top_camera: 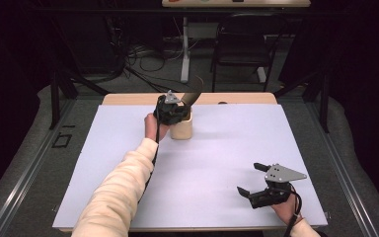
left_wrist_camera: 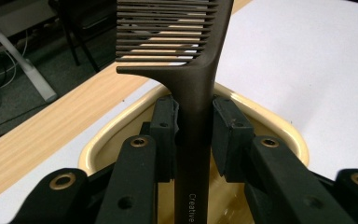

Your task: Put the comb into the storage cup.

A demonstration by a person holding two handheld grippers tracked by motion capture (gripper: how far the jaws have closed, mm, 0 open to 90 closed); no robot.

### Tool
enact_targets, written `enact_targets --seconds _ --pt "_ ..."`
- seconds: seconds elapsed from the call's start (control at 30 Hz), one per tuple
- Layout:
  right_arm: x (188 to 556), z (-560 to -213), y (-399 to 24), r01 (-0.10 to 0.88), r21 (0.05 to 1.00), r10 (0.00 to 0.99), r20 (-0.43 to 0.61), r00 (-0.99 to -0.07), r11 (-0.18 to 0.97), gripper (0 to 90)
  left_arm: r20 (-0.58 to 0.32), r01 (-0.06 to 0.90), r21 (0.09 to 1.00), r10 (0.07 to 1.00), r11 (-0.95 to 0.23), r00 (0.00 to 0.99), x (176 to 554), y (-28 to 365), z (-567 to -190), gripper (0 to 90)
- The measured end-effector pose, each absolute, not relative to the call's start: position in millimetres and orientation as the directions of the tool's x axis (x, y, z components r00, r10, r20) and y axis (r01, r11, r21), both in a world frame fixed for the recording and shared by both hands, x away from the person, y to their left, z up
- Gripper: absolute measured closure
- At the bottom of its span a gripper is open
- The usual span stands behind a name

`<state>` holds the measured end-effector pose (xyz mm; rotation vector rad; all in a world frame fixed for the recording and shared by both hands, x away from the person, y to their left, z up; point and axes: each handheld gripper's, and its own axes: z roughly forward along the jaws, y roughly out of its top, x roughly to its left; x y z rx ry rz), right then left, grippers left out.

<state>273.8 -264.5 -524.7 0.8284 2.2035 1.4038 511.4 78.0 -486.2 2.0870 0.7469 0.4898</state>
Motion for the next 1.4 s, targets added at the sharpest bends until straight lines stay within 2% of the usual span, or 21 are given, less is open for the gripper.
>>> enact_targets --seconds 0.57,0.63,0.77,0.93,1.03,1.2,1.4 --pt "274 -525 -264 0.267 0.908 0.667 -0.019 -0.744 0.323 0.0 0.095 0.345 0.794 0.661 -0.502 0.744 511 80 -484 69.9" --pt "274 -525 -264 0.267 0.908 0.668 -0.019 -0.744 0.324 0.0 0.087 0.347 0.795 0.659 -0.498 0.747 511 81 -484 65.0" --pt "274 -525 -264 0.27 0.907 0.67 -0.018 -0.742 0.324 0.0 0.061 0.344 0.821 0.67 -0.455 0.74 507 84 -478 41.9" --pt "274 -525 -265 0.269 0.908 0.669 -0.017 -0.743 0.321 0.0 0.041 0.349 0.834 0.679 -0.427 0.733 500 90 -466 28.8" --pt "274 -525 -265 0.269 0.908 0.668 -0.016 -0.744 0.321 0.0 0.029 0.354 0.836 0.678 -0.42 0.735 496 95 -460 17.9" --pt "275 -525 -265 0.268 0.908 0.669 -0.017 -0.743 0.322 0.0 0.038 0.354 0.828 0.674 -0.435 0.738 488 97 -456 7.7" --pt "275 -525 -264 0.274 0.907 0.669 -0.012 -0.743 0.32 0.0 0.042 0.366 0.811 0.671 -0.455 0.741 480 100 -455 1.0"
